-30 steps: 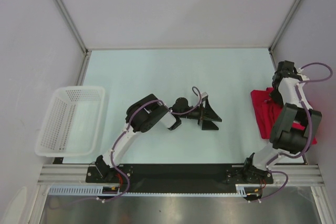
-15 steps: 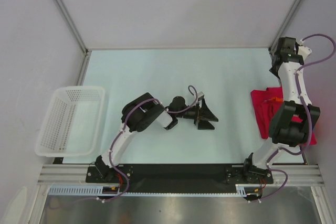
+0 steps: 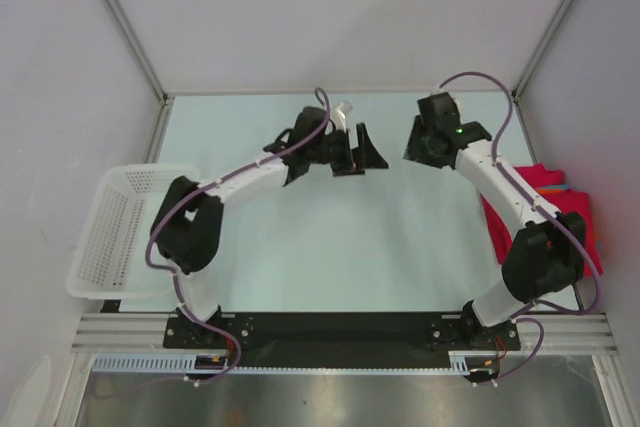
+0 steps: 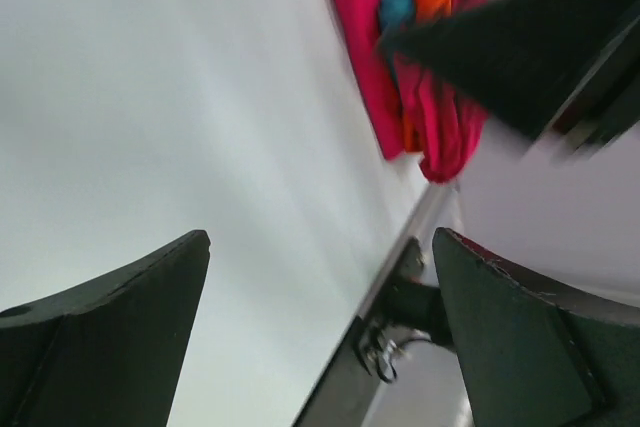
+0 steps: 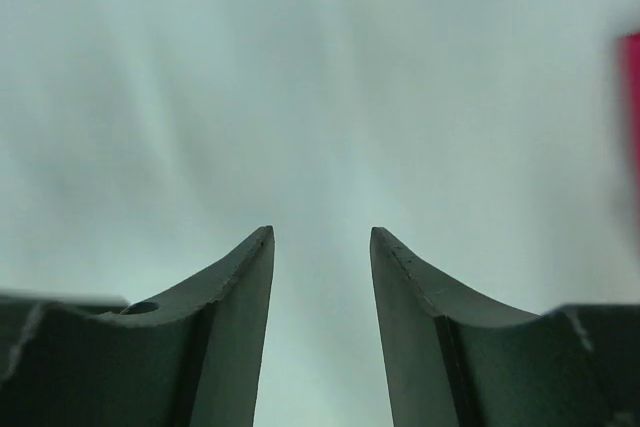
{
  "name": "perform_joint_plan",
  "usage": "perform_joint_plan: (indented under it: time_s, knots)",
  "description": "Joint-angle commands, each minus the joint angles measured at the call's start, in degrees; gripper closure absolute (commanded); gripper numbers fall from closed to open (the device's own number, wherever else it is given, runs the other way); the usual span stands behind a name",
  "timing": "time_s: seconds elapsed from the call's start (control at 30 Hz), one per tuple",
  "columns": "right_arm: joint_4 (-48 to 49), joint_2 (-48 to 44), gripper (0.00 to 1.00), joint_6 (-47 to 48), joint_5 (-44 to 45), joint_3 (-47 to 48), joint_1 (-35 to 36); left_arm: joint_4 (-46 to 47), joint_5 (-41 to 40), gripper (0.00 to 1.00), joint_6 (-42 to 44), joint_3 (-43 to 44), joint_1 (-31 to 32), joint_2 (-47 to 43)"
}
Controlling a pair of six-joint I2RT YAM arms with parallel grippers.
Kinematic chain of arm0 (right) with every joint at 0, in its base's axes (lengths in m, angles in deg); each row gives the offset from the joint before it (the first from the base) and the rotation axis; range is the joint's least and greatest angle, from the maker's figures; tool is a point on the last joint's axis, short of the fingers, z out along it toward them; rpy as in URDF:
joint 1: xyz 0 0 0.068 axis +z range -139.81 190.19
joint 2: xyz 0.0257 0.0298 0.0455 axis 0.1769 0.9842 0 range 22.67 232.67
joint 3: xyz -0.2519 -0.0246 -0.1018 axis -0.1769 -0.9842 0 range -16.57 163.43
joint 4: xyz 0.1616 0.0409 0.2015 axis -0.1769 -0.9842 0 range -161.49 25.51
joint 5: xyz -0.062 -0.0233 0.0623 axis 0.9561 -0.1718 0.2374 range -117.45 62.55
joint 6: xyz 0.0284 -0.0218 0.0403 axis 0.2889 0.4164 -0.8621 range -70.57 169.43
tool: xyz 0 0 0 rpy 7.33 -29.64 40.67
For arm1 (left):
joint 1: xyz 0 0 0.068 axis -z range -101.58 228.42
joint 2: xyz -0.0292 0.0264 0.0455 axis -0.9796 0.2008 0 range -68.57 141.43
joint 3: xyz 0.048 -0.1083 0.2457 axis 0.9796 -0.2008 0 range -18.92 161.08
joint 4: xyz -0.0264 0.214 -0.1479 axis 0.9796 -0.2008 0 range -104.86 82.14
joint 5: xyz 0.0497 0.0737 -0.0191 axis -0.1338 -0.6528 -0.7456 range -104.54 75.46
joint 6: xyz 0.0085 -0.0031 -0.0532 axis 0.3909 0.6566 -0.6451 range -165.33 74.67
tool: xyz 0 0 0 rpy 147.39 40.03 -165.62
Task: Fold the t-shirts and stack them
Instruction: Put the neatly folded tshirt into the corner of the board with the right arm
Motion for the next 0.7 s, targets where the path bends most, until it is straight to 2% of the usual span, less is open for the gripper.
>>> perform_joint_plan:
  time_s: [0.0,0.17,0.23,0.27,0.4,0.5,0.67]
  knots:
    - [6.33,-3.03,0.52,-0.66,-11.61,-1.65,10.53,-38.23,-18.57,0.0,21.78,11.46,-3.14,-11.45]
    - [6.86,-1.71,0.48,-2.15,-21.71,0.28,16.62,-46.08,-33.23,0.0,23.46,9.89,-5.18,-21.4]
    - [7.74,-1.97,0.47,-3.12,-24.61,0.2,19.08,-49.07,-35.8,0.0,23.98,9.1,-5.35,-25.97]
    - [9.4,-3.02,0.47,-3.47,-24.98,-0.06,20.05,-49.95,-40.34,0.0,23.98,9.01,-5.35,-27.46]
    - [14.24,-4.7,0.47,-4.88,-28.14,-2.52,22.43,-53.03,-47.3,0.0,25.04,8.13,-5.35,-36.06]
    - [14.25,-4.09,0.46,-4.79,-28.67,-2.0,23.31,-53.21,-51.97,0.0,25.65,6.29,-5.44,-41.35]
    - [13.02,-2.94,0.46,-4.53,-29.11,-0.68,24.28,-48.74,-52.95,0.0,25.66,-1.0,-5.53,-48.03]
